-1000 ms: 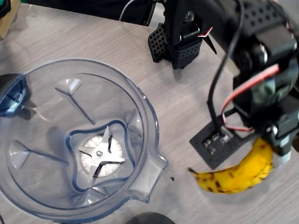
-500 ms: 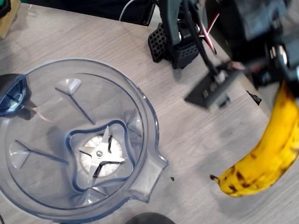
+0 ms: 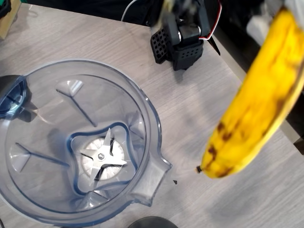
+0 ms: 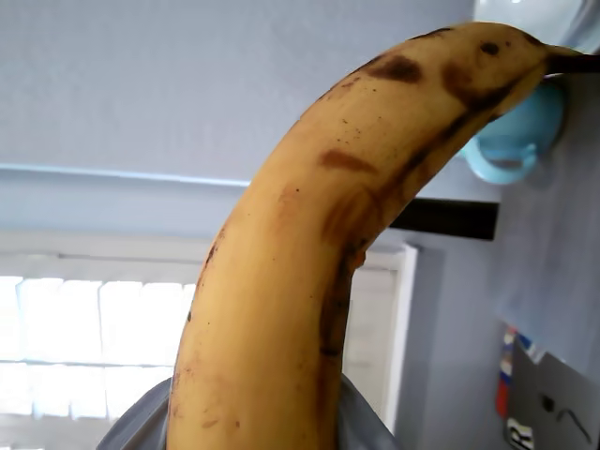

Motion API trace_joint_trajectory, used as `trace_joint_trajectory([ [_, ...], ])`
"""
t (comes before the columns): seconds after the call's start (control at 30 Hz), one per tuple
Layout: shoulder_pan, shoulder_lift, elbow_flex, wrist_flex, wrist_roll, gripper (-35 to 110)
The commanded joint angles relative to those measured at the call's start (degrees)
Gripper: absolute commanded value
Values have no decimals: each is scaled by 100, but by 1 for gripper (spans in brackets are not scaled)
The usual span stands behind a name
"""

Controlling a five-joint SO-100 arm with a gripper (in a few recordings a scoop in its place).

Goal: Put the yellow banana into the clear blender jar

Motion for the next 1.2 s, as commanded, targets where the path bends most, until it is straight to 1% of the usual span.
trace_joint_trajectory([
  [0.0,62,281,-220,-352,-105,12],
  [0.33,527,747,-246,-606,-220,12],
  [0.6,1151,932,-510,-703,-237,12],
  [0.77,1775,923,-519,-756,-281,12],
  [0.97,2892,475,-431,-738,-246,12],
  [1.03,3173,272,-220,-949,-237,12],
  [1.17,3586,-97,352,-1687,-193,12],
])
